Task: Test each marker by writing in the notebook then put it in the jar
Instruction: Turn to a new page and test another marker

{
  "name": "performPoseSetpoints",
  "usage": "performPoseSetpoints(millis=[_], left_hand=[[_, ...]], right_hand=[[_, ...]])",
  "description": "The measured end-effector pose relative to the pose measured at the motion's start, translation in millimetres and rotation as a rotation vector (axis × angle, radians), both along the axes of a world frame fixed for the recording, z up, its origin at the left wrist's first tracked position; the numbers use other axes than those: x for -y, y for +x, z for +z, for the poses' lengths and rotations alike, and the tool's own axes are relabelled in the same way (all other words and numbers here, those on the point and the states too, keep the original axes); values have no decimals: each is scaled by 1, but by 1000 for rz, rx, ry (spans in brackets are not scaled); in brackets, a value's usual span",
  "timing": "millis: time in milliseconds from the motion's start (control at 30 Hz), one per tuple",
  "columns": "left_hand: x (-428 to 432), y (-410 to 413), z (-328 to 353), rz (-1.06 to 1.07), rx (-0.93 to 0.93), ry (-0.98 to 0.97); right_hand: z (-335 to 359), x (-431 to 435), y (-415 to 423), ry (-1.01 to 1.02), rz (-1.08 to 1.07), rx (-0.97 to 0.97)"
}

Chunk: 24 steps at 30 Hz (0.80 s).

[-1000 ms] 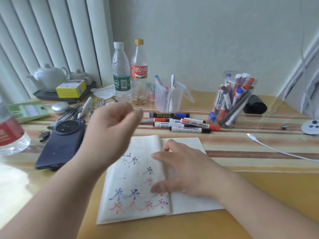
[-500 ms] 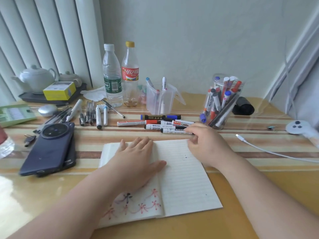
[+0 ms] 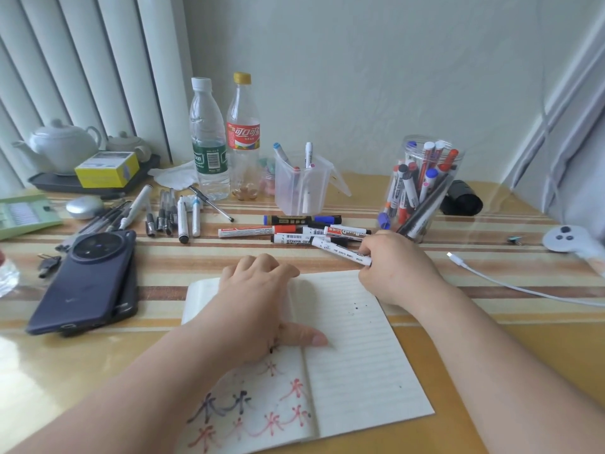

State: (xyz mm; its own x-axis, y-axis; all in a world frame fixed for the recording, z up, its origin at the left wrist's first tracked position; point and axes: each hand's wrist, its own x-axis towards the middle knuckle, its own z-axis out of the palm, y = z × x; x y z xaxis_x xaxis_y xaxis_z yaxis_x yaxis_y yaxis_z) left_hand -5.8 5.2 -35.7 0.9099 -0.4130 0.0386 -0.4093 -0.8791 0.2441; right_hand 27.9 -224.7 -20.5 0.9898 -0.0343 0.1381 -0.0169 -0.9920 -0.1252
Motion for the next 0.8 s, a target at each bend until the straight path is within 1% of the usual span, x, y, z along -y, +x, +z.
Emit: performPoseSetpoints(millis=[33,67,100,133,167,200,233,267,333,433,533,633,733,800], left_hand=[[0,1,-1,-6,37,-15],[0,1,-2,-19,86,-35],[2,1,-3,-29,133,-60],[3,1,-3,-32,175,-95],[5,2,-3,-35,212,-142],[7,1,-2,-46,252,-204],[8,0,-1,-66,290,-278],[8,-2,1,-89,307,-349],[9,-8,8,-125,265,-436],[9,-11,13,-118,210,-450],[8,-9,13,-74,181,-420],[7,-10,9,-64,92,-331],[8,-14,8,-122,8,-338],[8,-16,10,-148,-12,-374]], right_hand=[[3,1,-3,49,10,61],[5,0,-7,150,19,151],[7,-2,-11,317,27,239],[9,-5,-16,555,32,281],[12,-11,-22,856,54,242],[13,-17,-27,1137,97,140],[12,-23,-32,1325,151,23],[8,-27,-34,1401,214,-70],[2,-34,-37,1407,313,-197],[0,-39,-38,1439,346,-279],[-1,-38,-35,1509,326,-267],[-4,-36,-34,1496,332,-248],[-5,-38,-37,1520,346,-266],[-6,-39,-37,1524,377,-253]])
